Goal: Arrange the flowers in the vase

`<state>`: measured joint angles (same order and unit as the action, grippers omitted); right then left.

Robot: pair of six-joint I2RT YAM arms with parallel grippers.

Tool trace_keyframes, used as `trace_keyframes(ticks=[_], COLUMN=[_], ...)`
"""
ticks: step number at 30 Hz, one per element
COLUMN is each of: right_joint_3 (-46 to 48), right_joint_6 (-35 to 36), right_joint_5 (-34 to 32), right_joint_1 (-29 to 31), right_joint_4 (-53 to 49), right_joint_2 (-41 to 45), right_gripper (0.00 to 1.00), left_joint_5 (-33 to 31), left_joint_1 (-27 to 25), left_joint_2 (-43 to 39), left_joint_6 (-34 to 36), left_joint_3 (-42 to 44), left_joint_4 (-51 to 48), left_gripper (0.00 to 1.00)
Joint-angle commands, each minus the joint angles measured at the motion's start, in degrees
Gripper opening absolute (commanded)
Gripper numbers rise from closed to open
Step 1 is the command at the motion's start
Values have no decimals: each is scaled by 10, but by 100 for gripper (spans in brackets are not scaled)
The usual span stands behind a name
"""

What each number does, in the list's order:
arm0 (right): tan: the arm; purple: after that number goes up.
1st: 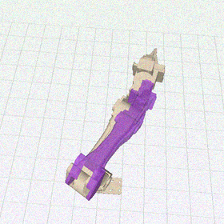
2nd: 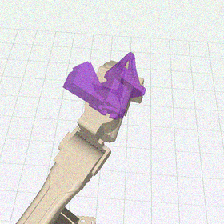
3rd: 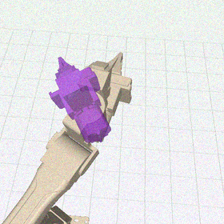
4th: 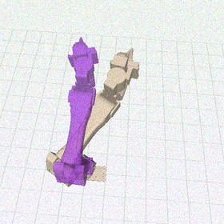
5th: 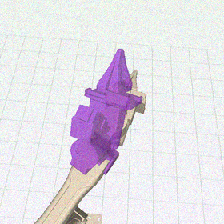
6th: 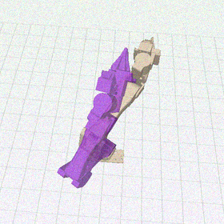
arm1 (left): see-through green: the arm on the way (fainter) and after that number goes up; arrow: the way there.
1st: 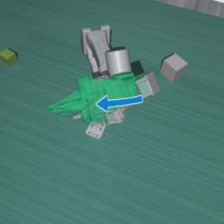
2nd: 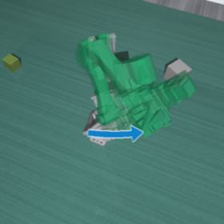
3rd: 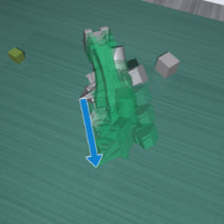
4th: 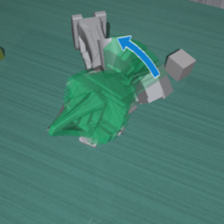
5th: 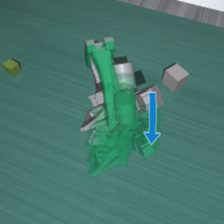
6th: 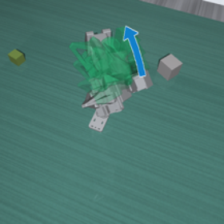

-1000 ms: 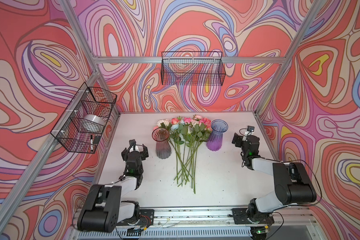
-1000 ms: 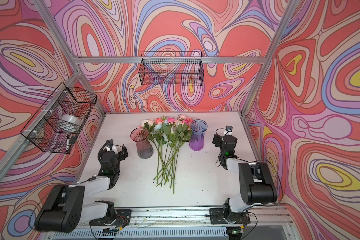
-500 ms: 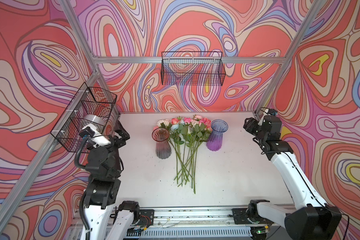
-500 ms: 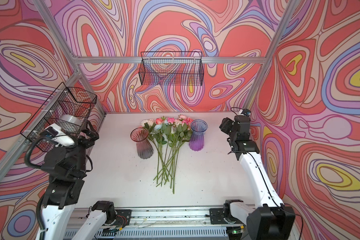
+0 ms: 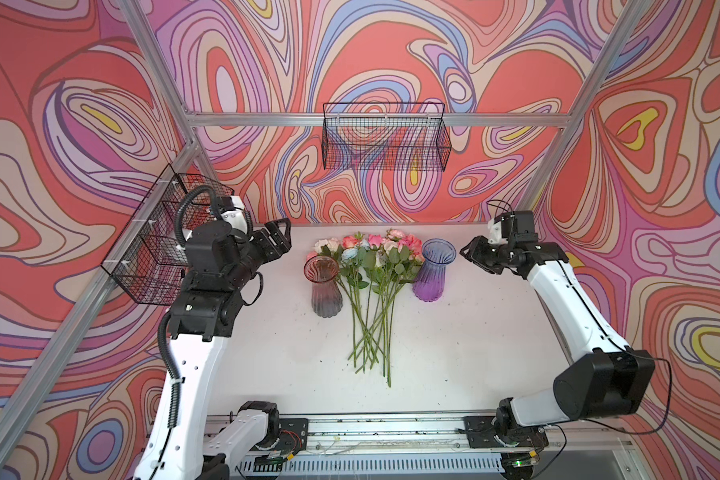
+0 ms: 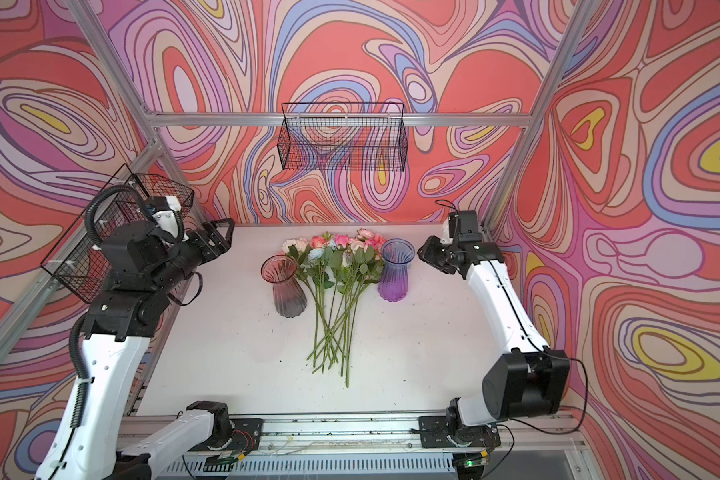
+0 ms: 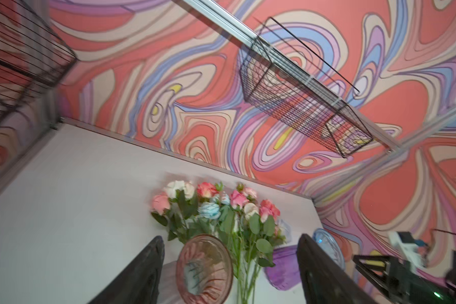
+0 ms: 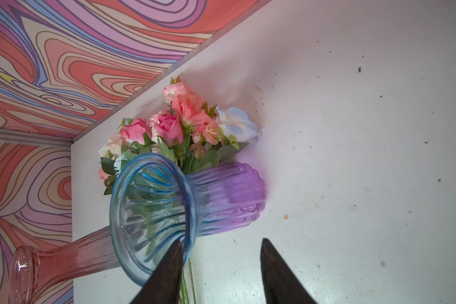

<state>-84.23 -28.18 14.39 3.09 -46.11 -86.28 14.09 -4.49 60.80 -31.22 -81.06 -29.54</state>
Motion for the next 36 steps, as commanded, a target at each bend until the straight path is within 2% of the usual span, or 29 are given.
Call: trace_keyframes(ticks=[1,4,7,9,12,20,27,36], right_joint_3=[-40,-65,-77,-83,-86,-137,-154,-170], right_joint_6=[21,23,20,18,11,13,27,52], right_joint_5=[16,11,-10,-15,-28,-44,-47,-68], right_joint_1=[10,23,35,36,39,52,59,59], right_joint_4=[-41,-57,-66,-72,-74,-112,-124,-139], right_joint_2=[-28,-51,-64,-77,-85,-131,-145,-179], right_gripper=[50,48,47,46,40,26,20,2], left_joint_5=[171,224,225,226,240,287,273,285], left_joint_1=[-8,-34,-77,-86,-88,-93,-93,-93], left_joint_2=[20,27,16,8,7,34,17,22], left_joint_6=[-37,-20,18,-1,-46,-113,-98,-108], left_joint_3=[2,12,24,53,100,175,218,229], left_joint_4=[34,62,66,102,184,280,273,298], left_gripper=[76,77,79,81,82,79,80,80])
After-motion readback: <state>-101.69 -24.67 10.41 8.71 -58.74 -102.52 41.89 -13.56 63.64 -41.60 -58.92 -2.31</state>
